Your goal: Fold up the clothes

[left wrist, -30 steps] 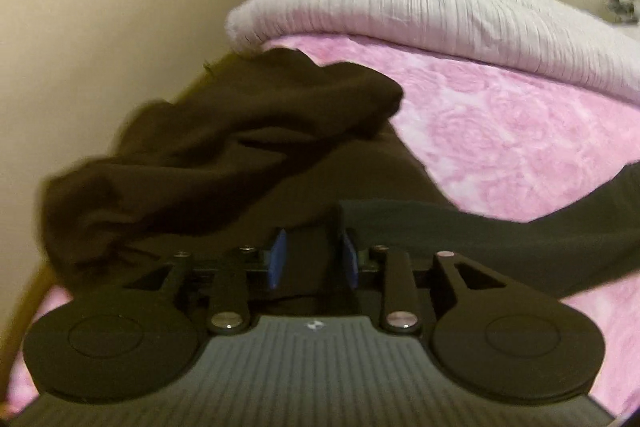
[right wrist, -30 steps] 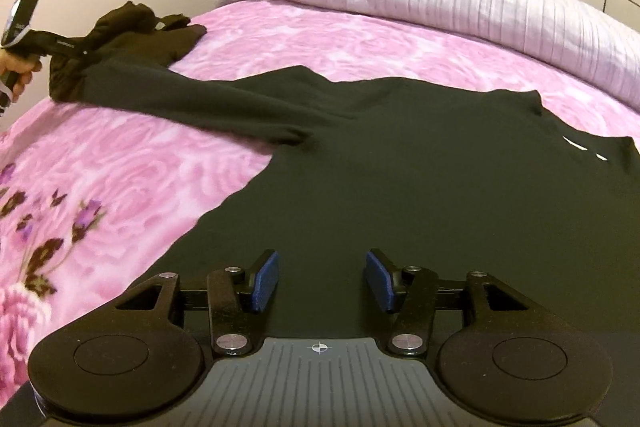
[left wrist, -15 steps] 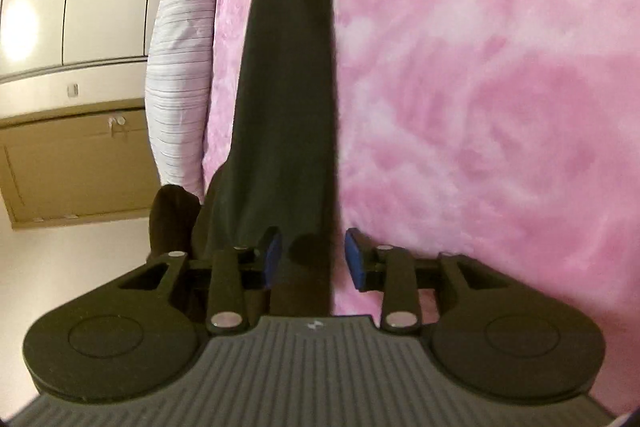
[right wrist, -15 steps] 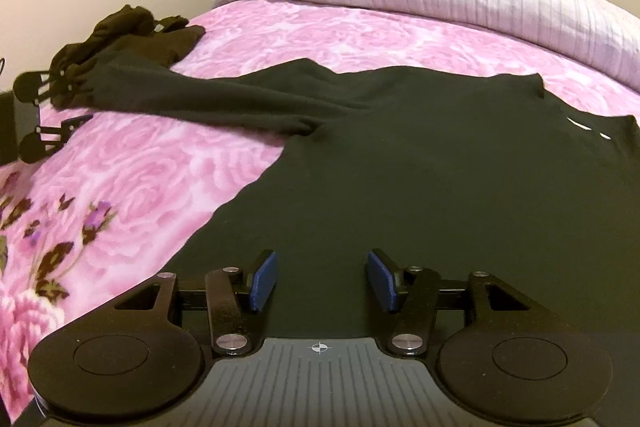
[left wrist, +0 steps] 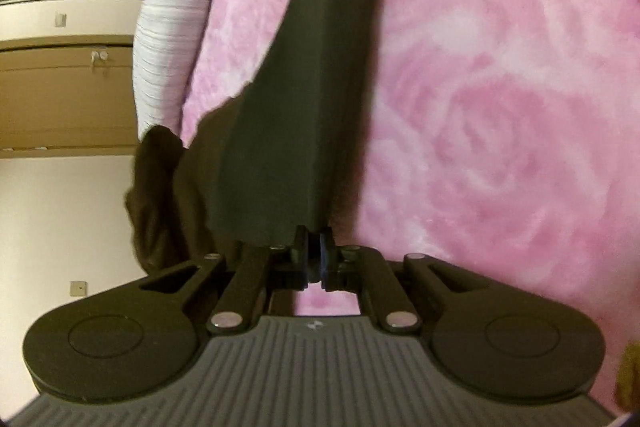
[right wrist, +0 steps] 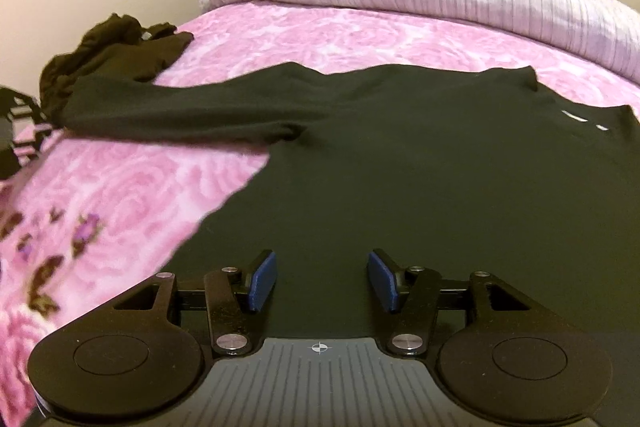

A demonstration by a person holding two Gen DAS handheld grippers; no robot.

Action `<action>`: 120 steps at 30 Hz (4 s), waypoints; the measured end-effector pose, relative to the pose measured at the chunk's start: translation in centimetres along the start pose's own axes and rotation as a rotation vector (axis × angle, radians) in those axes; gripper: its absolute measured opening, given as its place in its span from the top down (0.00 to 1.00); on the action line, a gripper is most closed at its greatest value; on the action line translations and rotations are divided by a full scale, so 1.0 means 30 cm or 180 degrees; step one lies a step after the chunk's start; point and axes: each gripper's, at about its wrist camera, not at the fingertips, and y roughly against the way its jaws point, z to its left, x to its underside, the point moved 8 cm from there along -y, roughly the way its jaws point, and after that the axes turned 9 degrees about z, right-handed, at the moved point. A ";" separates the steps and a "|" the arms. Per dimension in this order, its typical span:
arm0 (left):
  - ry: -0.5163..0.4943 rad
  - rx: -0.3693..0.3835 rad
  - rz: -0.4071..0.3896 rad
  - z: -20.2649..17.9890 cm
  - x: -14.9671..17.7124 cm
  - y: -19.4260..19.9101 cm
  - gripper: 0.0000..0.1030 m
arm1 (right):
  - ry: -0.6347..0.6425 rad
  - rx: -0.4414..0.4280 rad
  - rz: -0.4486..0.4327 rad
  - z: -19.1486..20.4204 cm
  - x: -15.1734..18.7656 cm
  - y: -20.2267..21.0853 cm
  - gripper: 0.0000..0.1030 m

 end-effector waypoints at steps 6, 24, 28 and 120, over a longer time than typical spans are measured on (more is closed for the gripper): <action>0.0356 0.0092 0.0201 0.043 0.072 -0.041 0.89 | 0.0051 -0.0177 0.0074 0.041 0.027 0.030 0.46; 0.2354 0.2297 -0.1310 -0.126 -0.341 0.787 0.73 | -0.0631 0.0607 0.0145 -0.183 0.645 0.523 0.45; 0.2225 0.2712 -0.1571 -0.260 -0.487 0.957 0.72 | -0.1233 0.0845 0.0136 -0.314 0.920 0.723 0.44; 0.1575 0.0958 -0.1326 0.175 0.045 0.045 0.06 | 0.2698 0.0473 -0.0584 0.577 -0.478 -0.485 0.58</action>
